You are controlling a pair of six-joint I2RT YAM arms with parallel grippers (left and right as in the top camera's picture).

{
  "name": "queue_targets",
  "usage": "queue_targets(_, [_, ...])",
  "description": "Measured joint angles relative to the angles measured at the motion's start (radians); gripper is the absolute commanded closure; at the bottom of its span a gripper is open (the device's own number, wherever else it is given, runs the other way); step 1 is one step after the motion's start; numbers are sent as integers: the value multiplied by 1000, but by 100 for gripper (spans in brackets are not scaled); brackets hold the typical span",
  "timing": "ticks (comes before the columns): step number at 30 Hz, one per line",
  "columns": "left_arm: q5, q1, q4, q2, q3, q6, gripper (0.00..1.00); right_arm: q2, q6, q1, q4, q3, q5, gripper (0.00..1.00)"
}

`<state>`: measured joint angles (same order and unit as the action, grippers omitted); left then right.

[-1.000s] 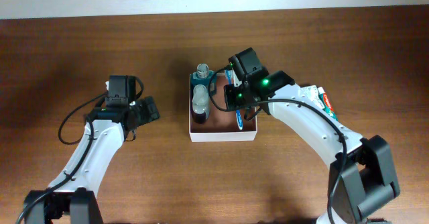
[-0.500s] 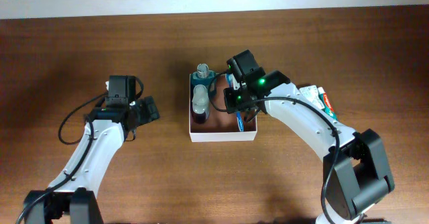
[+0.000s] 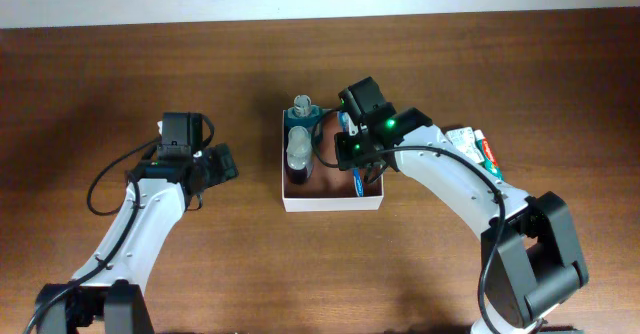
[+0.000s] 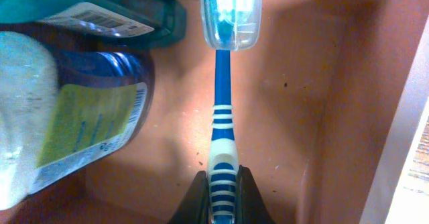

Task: Pack container
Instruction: 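Carry the toothbrush into the box's right side with the right gripper, then open the right gripper and lift it out of the box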

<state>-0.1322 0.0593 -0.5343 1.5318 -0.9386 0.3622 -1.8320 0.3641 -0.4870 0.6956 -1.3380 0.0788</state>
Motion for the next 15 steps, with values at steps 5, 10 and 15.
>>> queue_targets(5, [0,0,0,0,0,0,1,0,3,0,-6,6,0,94])
queue_targets(10, [0,0,0,0,0,0,1,-1,4,0,-8,7,0,84])
queue_targets(15, [0,0,0,0,0,0,0,-1,6,0,-8,7,0,78])
